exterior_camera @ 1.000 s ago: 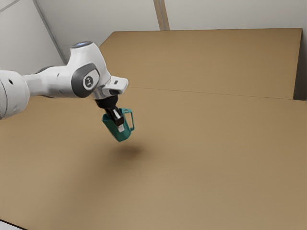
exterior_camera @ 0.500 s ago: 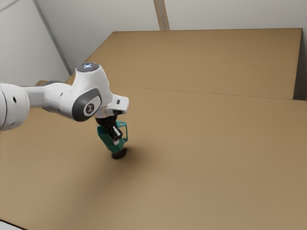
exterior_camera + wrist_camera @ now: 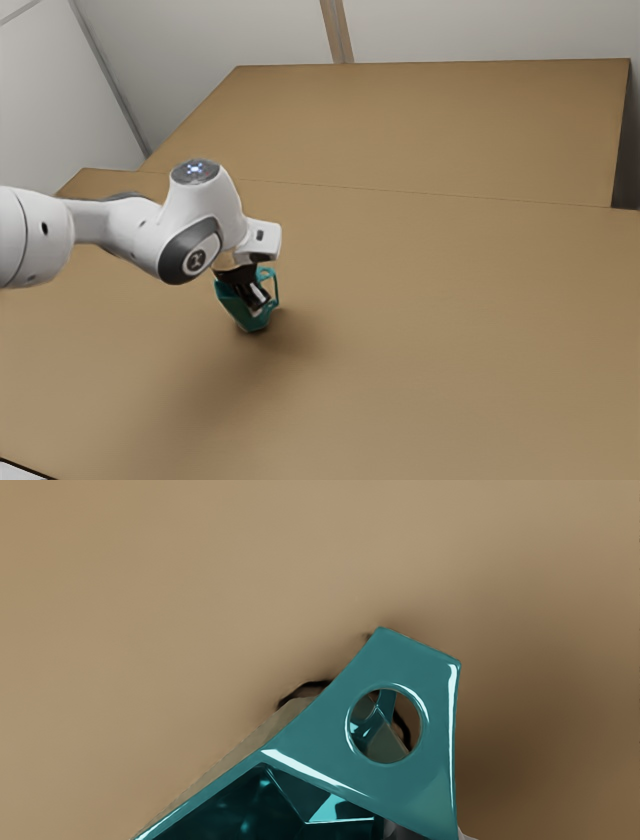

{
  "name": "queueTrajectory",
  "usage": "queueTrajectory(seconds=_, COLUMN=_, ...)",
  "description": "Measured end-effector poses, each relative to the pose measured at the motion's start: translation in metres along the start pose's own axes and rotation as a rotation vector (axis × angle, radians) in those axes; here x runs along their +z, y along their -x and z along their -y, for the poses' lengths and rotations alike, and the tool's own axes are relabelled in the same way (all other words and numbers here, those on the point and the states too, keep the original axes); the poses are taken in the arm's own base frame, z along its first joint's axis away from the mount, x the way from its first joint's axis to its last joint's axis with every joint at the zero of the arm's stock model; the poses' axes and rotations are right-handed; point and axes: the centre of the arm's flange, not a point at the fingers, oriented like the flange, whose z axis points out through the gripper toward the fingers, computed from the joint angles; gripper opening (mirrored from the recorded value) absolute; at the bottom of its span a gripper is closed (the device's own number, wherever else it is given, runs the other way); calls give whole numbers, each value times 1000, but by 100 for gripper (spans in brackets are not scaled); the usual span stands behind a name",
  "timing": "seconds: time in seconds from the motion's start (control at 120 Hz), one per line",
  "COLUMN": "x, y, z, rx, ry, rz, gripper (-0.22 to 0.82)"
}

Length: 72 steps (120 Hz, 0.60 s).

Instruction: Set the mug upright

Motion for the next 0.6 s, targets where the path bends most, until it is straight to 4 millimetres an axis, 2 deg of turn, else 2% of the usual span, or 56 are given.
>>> queueTrajectory(seconds=0.267, x=2, y=-2, z=-8, rx=-19, ry=-2, rz=-19, gripper=-17)
queueTrajectory(seconds=0.6, x=1, y=-2, z=-7, rx=-40, ry=4, rz=-26, gripper=4)
